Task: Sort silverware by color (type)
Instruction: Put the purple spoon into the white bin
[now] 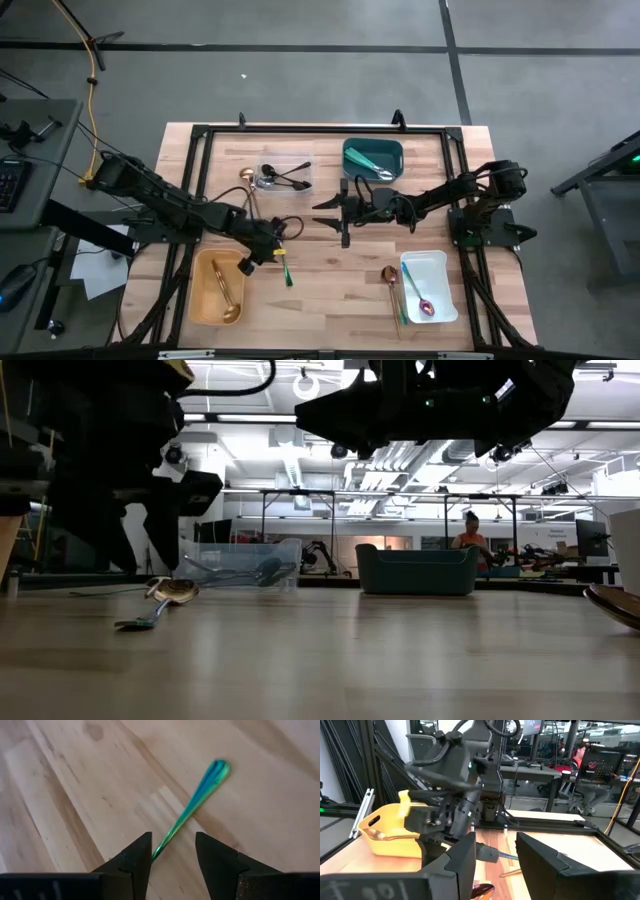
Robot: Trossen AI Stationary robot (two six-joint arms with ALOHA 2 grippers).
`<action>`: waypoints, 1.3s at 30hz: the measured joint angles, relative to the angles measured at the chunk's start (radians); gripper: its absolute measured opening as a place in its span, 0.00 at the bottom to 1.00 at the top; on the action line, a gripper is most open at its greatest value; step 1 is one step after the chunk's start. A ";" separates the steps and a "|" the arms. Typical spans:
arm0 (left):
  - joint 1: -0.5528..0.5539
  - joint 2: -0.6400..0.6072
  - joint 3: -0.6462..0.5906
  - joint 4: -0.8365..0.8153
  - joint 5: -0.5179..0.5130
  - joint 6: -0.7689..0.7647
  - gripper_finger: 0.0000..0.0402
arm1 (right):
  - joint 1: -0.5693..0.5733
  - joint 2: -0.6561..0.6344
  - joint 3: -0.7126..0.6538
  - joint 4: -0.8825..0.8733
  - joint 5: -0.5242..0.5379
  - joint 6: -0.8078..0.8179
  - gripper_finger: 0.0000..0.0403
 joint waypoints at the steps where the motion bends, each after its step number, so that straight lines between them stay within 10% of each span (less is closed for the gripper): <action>1: 0.000 0.012 0.013 -0.025 -0.010 0.021 0.36 | 0.000 0.000 0.000 -0.003 0.000 0.003 0.34; 27: 0.006 0.213 0.146 -0.108 -0.120 0.194 0.35 | 0.000 0.001 0.000 -0.038 -0.001 0.007 0.34; 39: 0.126 0.217 0.146 -0.113 0.085 0.157 0.35 | 0.000 0.001 0.000 -0.037 -0.001 0.035 0.34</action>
